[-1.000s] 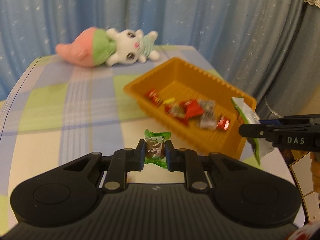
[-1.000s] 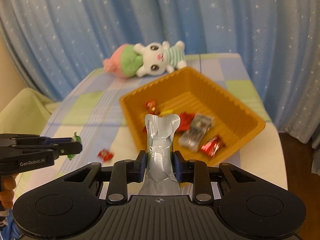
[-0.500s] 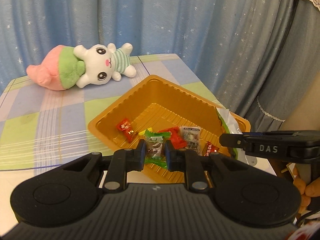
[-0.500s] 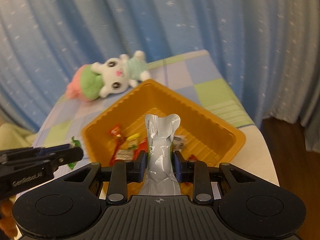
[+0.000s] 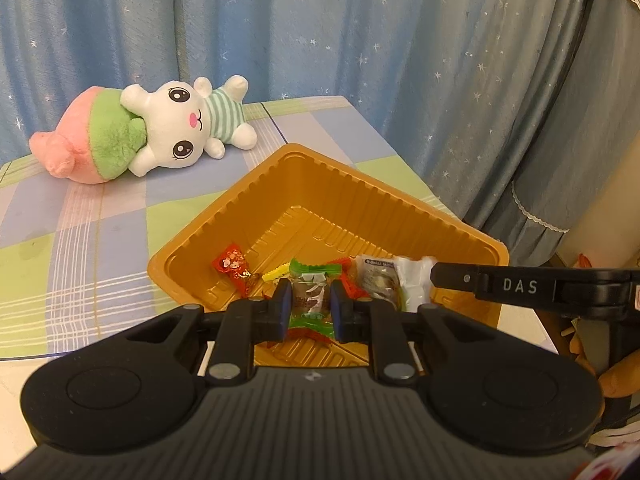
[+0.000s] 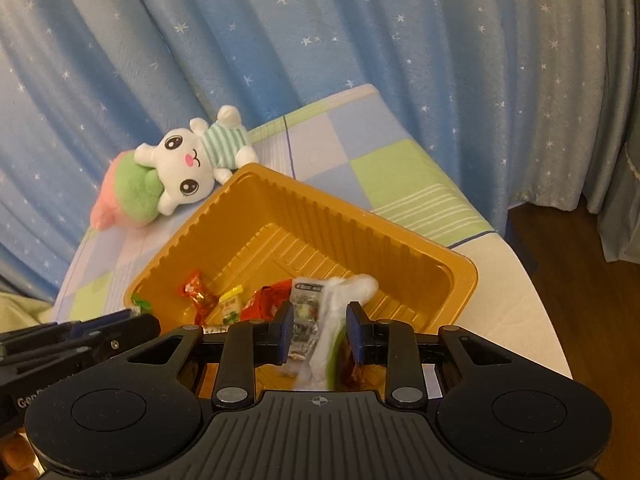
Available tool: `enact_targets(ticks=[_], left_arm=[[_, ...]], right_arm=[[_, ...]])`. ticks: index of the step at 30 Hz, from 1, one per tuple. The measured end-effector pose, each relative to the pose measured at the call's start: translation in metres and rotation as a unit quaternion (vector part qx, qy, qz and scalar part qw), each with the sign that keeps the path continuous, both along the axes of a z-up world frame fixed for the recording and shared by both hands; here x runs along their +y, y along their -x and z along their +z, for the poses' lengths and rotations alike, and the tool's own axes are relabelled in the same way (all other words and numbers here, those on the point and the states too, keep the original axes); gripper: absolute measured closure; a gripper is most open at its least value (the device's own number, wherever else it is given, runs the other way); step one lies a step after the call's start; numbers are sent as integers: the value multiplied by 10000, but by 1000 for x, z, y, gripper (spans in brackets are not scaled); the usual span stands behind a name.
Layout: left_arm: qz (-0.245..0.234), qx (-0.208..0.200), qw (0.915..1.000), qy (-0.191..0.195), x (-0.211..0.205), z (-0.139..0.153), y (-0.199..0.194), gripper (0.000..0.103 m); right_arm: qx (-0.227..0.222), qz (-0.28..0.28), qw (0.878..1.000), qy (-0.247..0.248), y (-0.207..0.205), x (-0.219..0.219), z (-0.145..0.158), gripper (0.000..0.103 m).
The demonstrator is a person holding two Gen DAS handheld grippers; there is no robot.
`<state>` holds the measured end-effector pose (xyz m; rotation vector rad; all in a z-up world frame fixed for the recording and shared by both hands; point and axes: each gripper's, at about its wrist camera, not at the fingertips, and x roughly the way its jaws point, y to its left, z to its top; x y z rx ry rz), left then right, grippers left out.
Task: Organize snacks
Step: 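Open both tools over the tray to drop the green candy and silver bag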
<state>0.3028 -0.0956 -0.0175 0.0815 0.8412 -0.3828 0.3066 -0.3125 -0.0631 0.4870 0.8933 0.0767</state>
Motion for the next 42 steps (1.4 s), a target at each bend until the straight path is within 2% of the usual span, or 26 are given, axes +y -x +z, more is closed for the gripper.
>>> enact_targets(ticks=[13,27,30,32,34,42], left_arm=[[-34,118,9999,19,-6,-8,-6,85],[-83,151,9998,36,-17,-10,-11,85],[-97,181,9997,127,-17,-8,-11,80],[-83,136,9998,95,-16,-7,-8,75],[-72,128,9999,83,-14,-5,-5,74],[204,147,9995,200,13,5,22,61]], right_arm=[[95,299,9993,189,0,5,-5,72],[94,330,9992,223,3,3,-6,69],[60,327,9991,245,6,3,-4,57],[-4,289,9993,255,9,3,-1,42],[-65,247,9994,247,12,2,3,35],[-225,303,9991,193,31,2,16,24]])
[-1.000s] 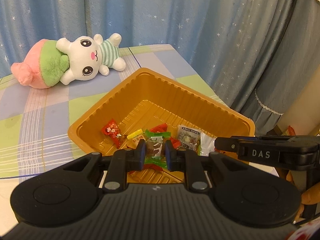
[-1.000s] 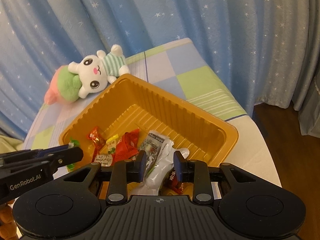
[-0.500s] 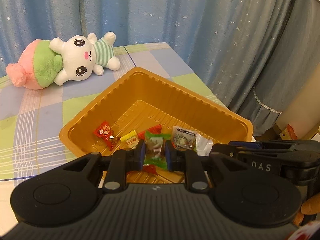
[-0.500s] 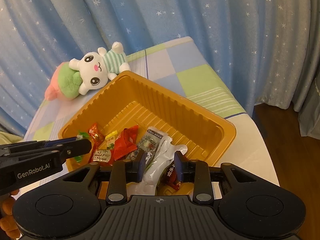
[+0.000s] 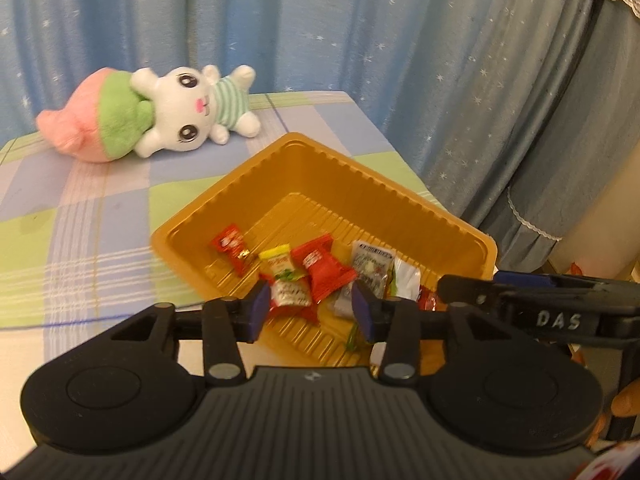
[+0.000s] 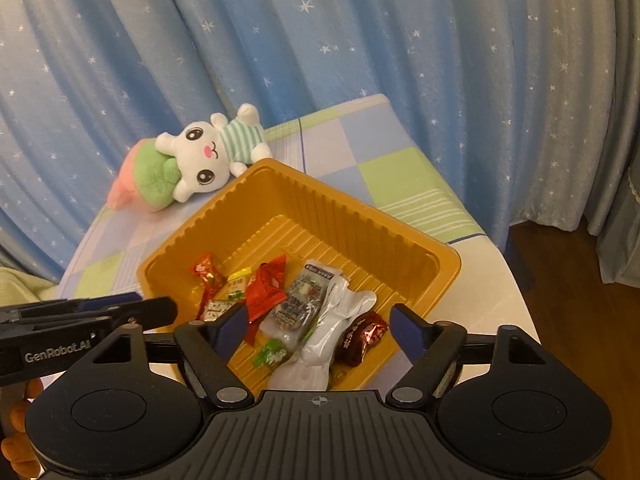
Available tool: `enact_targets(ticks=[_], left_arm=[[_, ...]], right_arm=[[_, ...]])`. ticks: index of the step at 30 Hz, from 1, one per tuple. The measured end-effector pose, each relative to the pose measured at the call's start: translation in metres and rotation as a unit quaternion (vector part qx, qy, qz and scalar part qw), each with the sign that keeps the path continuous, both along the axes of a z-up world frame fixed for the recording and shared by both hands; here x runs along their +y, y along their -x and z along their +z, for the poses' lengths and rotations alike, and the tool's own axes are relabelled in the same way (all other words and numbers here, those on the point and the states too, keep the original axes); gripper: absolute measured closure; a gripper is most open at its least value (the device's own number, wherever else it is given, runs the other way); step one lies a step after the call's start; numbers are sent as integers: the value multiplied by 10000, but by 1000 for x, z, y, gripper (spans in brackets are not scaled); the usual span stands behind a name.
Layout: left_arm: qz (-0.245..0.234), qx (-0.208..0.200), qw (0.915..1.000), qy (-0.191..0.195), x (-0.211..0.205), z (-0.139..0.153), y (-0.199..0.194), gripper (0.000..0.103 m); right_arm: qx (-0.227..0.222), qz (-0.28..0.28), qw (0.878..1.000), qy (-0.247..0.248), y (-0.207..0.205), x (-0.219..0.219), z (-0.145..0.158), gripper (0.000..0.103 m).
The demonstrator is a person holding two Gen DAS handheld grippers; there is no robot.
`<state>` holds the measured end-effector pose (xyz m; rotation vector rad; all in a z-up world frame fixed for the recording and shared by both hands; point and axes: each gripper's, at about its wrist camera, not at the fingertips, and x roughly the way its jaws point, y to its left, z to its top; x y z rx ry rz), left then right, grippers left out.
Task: Organize snacks
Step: 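Open both tools over the tray to drop the green candy and silver bag, then withdraw both tools from the tray toward the red candy and caramel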
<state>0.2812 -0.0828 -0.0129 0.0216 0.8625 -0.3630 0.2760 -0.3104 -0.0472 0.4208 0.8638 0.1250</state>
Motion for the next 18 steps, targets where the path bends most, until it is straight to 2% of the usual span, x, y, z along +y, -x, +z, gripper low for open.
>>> enact_targets(ticks=[5,18], left_arm=[[184,39,9998,15,21,4,23,58],[587,102,9982,0,70,8,85,58]], right_arm=[[-11,71,10000,-6,17,3,6,19],[39,536,9986,-3,65,34,15,17]])
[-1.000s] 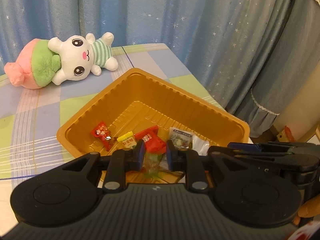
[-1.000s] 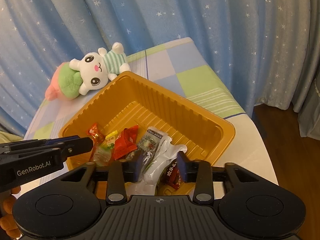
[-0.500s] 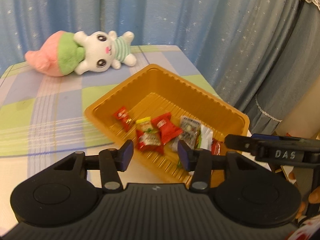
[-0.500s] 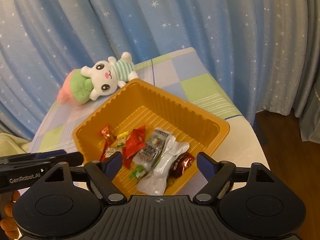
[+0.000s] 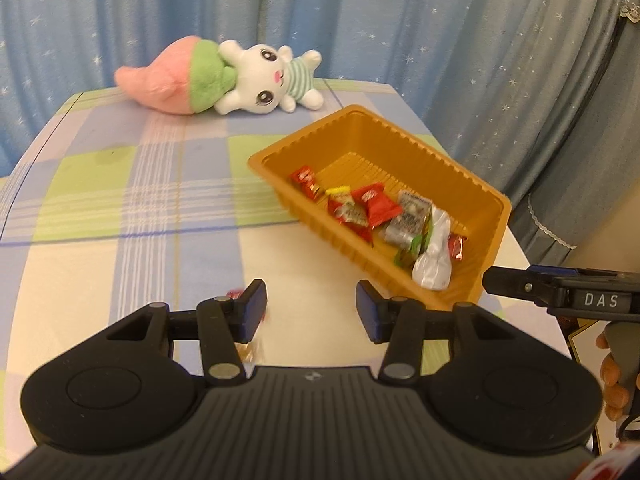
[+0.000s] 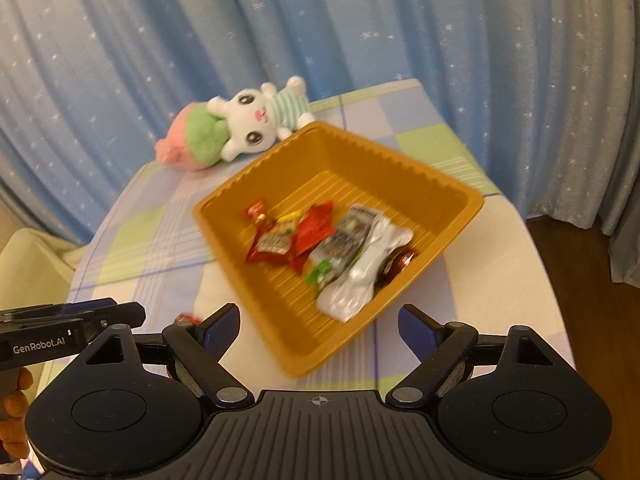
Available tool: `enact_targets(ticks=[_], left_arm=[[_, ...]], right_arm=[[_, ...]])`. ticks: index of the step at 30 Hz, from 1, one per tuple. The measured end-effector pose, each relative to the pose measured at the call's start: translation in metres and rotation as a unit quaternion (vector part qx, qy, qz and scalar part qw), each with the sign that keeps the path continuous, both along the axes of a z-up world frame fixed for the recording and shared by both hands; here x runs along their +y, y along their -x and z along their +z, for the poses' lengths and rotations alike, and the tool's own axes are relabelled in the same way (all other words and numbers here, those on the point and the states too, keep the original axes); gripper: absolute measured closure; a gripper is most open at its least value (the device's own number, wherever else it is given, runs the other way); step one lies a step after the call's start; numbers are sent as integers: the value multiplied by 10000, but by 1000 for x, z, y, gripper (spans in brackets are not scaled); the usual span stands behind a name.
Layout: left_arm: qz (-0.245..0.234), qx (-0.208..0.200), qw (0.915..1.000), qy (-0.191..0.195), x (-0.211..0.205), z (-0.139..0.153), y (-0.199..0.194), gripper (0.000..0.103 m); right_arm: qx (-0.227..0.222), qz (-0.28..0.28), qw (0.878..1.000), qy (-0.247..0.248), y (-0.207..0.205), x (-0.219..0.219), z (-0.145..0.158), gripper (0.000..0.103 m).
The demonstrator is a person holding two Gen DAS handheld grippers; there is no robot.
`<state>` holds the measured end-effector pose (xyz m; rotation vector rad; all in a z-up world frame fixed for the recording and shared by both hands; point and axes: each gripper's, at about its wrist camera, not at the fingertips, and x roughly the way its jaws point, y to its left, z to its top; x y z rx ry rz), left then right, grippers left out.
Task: Organize snacks
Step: 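Withdraw both tools from the tray toward the red candy and caramel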
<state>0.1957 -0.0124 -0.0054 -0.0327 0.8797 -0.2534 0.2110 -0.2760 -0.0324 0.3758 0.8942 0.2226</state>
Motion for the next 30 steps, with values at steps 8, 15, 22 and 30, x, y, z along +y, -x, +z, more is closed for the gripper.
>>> enact_targets(ticks=[8,15,22,30], left_arm=[[145,167,9998,4,25,-9,36,58],[256,323,9991,14,44,-19,61,58],[279,459,9986,13,61,-28,76,58],[263,569,9980,-38,74,-39,81,58]], right_arm=[[142,334,9993,38,26,27,-5,17],[311,565,9979,56,40,52,-14,17],[471,781,9958,106,47,77,-24,17],[649,895,9937,198,50,100,-35,17]])
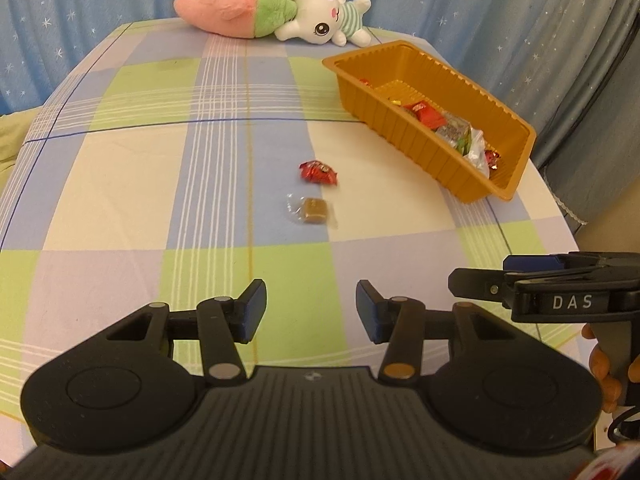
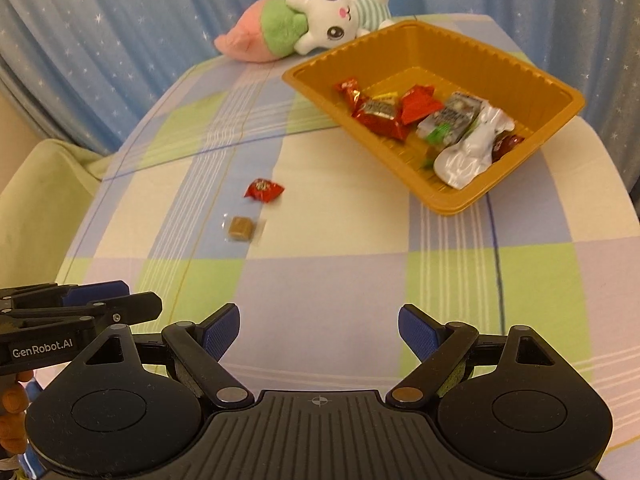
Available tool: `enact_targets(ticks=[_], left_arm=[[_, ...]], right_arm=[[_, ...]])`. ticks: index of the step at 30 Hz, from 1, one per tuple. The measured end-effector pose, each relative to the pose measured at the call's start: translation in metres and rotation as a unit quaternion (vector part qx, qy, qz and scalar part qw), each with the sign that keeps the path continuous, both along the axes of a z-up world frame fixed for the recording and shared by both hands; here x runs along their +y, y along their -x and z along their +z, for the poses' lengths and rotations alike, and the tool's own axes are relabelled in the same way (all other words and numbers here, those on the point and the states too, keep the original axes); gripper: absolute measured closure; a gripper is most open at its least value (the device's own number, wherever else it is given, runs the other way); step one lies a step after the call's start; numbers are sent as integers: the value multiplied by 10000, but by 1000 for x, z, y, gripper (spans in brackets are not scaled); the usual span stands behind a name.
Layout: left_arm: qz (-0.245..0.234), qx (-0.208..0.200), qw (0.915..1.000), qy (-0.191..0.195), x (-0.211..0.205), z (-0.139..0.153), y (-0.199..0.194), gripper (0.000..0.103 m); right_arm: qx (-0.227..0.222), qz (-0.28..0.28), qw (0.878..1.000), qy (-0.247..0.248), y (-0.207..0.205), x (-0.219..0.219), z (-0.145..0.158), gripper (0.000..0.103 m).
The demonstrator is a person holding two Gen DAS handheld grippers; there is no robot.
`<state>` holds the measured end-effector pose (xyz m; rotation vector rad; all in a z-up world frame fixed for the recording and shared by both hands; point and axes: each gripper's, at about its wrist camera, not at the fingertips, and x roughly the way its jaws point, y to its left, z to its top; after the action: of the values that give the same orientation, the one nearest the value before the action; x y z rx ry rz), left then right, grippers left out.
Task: Organize snacks
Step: 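Withdraw both tools from the tray toward the red candy and caramel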
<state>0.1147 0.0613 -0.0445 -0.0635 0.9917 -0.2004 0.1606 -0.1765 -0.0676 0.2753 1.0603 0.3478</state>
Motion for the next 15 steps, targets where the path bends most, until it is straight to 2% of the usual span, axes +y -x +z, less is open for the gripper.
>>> enact_targets(ticks=[15], left_arm=[[-244,123,9996,-104,12,-15,-8,58]], right_arm=[[139,-57,9998,150,-4,22,-10,17]])
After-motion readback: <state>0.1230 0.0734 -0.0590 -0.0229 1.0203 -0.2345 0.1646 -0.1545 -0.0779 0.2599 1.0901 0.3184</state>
